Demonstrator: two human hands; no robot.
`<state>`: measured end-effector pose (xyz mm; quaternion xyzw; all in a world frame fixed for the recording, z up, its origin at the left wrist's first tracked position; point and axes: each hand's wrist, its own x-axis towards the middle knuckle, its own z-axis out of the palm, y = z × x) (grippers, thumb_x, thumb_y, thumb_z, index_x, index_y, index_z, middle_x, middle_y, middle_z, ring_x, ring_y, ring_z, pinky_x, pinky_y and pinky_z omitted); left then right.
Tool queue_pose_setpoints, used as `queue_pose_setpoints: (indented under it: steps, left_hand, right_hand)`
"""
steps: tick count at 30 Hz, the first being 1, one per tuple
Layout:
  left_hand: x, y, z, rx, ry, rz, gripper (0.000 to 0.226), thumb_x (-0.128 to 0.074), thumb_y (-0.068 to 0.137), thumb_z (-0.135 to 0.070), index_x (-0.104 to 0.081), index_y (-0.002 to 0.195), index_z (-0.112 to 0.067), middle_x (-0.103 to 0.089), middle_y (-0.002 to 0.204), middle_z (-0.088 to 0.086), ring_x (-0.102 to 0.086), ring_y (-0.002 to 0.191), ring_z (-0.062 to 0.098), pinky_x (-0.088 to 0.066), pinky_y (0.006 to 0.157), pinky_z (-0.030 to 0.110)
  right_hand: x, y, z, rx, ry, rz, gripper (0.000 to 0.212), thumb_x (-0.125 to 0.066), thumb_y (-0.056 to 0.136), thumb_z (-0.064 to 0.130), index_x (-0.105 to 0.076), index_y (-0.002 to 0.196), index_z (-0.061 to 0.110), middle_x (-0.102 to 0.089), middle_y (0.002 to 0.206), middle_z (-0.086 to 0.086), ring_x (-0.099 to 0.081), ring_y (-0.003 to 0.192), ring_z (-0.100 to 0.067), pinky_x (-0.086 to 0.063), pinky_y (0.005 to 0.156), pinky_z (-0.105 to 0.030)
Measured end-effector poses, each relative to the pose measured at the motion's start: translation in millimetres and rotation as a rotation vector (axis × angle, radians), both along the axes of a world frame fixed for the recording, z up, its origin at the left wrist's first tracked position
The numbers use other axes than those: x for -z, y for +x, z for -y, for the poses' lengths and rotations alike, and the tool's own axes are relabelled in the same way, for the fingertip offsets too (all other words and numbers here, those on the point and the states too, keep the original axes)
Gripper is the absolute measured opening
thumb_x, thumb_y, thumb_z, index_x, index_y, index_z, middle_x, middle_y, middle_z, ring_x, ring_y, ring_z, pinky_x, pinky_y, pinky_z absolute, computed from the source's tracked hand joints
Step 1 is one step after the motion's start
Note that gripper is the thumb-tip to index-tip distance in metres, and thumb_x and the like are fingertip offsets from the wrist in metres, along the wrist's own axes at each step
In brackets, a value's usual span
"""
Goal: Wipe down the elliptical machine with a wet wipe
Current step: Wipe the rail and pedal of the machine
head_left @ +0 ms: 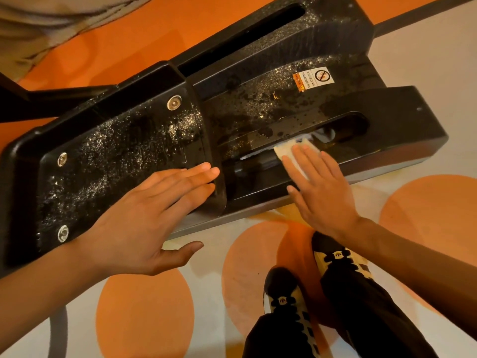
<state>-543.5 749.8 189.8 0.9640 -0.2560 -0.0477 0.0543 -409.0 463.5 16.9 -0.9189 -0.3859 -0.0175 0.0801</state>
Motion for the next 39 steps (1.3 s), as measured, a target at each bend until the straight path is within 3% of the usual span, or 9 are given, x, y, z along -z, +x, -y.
queue_pose_setpoints:
  steps: [4,9,13,18,21,28,34,36,39]
  left_hand:
    - [0.4,0.5,-0.7,0.003,0.006,0.003,0.071,-0.042,0.104,-0.058,-0.037,0.153,-0.006,-0.033,0.166,0.013,-0.03,0.156,0.027,-0.032,0.122,0.047]
    - [0.8,-0.2,-0.5,0.004,-0.003,-0.001,0.07,-0.044,0.104,-0.057,-0.037,0.153,-0.007,-0.034,0.166,0.013,-0.03,0.156,0.027,-0.033,0.122,0.048]
    - [-0.2,0.4,0.3,-0.001,-0.004,-0.009,0.07,-0.043,0.104,-0.057,-0.038,0.152,-0.007,-0.034,0.166,0.013,-0.031,0.156,0.028,-0.035,0.12,0.05]
    - [0.1,0.0,-0.6,-0.001,-0.005,-0.011,0.07,-0.044,0.103,-0.057,-0.039,0.151,-0.006,-0.035,0.165,0.014,-0.031,0.155,0.029,-0.036,0.119,0.051]
    - [0.5,-0.2,-0.9,-0.002,-0.007,-0.001,0.071,-0.043,0.104,-0.058,-0.038,0.152,-0.007,-0.035,0.166,0.013,-0.031,0.155,0.028,-0.035,0.12,0.049]
    - [0.9,-0.3,-0.9,0.003,-0.015,0.008,0.071,-0.043,0.103,-0.058,-0.04,0.151,-0.006,-0.036,0.165,0.013,-0.032,0.155,0.028,-0.036,0.119,0.05]
    - [1.5,-0.2,-1.5,0.003,-0.012,0.002,0.072,-0.044,0.103,-0.058,-0.041,0.151,-0.005,-0.035,0.166,0.012,-0.032,0.155,0.027,-0.036,0.119,0.05]
    - [0.9,-0.1,-1.2,0.002,-0.014,0.004,0.071,-0.044,0.103,-0.058,-0.04,0.151,-0.006,-0.035,0.166,0.012,-0.032,0.155,0.027,-0.036,0.12,0.049]
    - [0.5,-0.2,-0.7,-0.003,-0.011,0.004,0.071,-0.043,0.103,-0.059,-0.04,0.151,-0.007,-0.036,0.165,0.012,-0.032,0.155,0.027,-0.038,0.118,0.051]
  right_hand:
    - [3.9,0.5,5.3,-0.153,-0.057,-0.032,0.062,-0.03,0.105,0.046,-0.03,0.161,0.021,-0.025,0.167,-0.016,-0.017,0.156,-0.031,-0.016,0.127,-0.048]
    - [-1.3,10.3,11.0,0.152,0.072,-0.007,0.064,-0.028,0.105,0.048,-0.041,0.153,0.007,-0.047,0.152,-0.019,-0.035,0.148,-0.033,-0.022,0.125,-0.049]
    - [4.7,-9.9,-24.1,0.007,0.183,-0.016,0.058,-0.03,0.107,0.042,-0.05,0.148,0.005,-0.055,0.144,-0.02,-0.045,0.14,-0.035,-0.026,0.123,-0.05]
    - [7.6,0.4,1.0,0.001,0.069,0.017,0.055,-0.031,0.106,0.04,-0.04,0.157,0.02,-0.035,0.162,-0.016,-0.028,0.153,-0.033,-0.019,0.126,-0.05]
    - [10.3,3.2,20.3,-0.013,0.048,0.05,0.058,-0.029,0.106,0.035,-0.034,0.159,0.012,-0.031,0.165,-0.016,-0.021,0.156,-0.031,-0.018,0.126,-0.05]
    - [20.1,16.1,16.0,-0.013,0.389,0.083,0.046,-0.034,0.11,0.023,-0.057,0.14,-0.002,-0.059,0.14,-0.023,-0.054,0.135,-0.034,-0.039,0.115,-0.045]
    - [-9.8,34.2,7.5,0.22,0.735,0.056,0.039,-0.038,0.109,0.017,-0.06,0.131,-0.006,-0.064,0.114,-0.023,-0.054,0.104,-0.028,-0.041,0.089,-0.039]
    - [-19.7,53.1,5.1,0.316,0.67,0.062,0.043,-0.037,0.11,0.023,-0.055,0.138,-0.004,-0.06,0.126,-0.023,-0.054,0.115,-0.032,-0.041,0.098,-0.042]
    - [-23.1,70.6,-8.5,0.334,0.267,-0.061,0.064,-0.021,0.109,0.045,-0.041,0.15,0.0,-0.044,0.152,-0.021,-0.036,0.145,-0.034,-0.026,0.123,-0.048]
